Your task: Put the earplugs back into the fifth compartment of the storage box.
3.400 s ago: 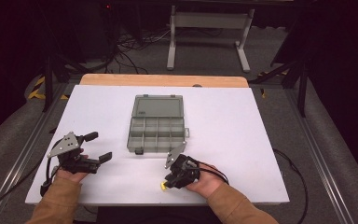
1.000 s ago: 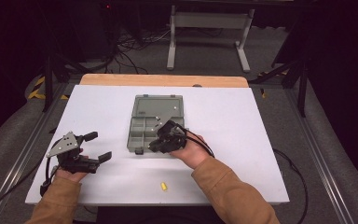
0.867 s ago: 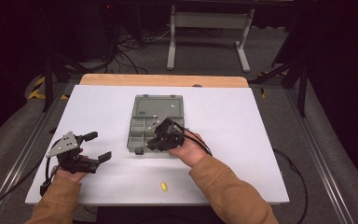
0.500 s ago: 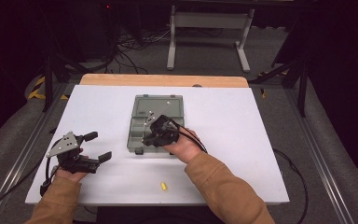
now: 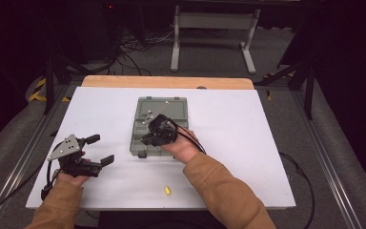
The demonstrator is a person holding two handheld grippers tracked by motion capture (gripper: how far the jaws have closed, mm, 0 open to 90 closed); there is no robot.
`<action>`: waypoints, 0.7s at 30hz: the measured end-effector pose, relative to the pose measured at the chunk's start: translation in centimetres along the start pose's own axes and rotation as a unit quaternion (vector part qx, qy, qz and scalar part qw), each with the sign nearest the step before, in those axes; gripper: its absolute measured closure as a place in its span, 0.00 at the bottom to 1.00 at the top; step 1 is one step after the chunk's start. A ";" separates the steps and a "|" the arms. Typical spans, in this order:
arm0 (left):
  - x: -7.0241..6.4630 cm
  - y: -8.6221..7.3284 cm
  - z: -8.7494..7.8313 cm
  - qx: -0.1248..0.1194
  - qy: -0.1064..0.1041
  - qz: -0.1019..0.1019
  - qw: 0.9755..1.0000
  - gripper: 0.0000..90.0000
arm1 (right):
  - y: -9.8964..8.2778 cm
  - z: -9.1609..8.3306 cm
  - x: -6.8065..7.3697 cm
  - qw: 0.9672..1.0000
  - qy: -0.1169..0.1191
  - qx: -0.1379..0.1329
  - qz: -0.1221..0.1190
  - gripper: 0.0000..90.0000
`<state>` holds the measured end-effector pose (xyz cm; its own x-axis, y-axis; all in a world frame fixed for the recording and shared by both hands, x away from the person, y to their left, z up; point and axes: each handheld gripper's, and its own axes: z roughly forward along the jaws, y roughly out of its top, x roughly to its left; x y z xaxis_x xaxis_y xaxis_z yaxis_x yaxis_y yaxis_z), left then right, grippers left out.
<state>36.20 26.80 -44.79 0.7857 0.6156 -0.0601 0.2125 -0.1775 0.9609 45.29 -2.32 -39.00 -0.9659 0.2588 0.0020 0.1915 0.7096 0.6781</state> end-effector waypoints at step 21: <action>0.1 0.0 0.0 0.000 0.000 0.001 1.000 0.03 | 0.1 2.4 -1.6 1.000 -0.007 0.001 0.025 0.90</action>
<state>36.24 26.89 -44.80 0.7857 0.6159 -0.0581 0.2105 -0.1779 0.9613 47.27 -1.13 -40.73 -0.9526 0.3032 0.0267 0.2406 0.6965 0.6760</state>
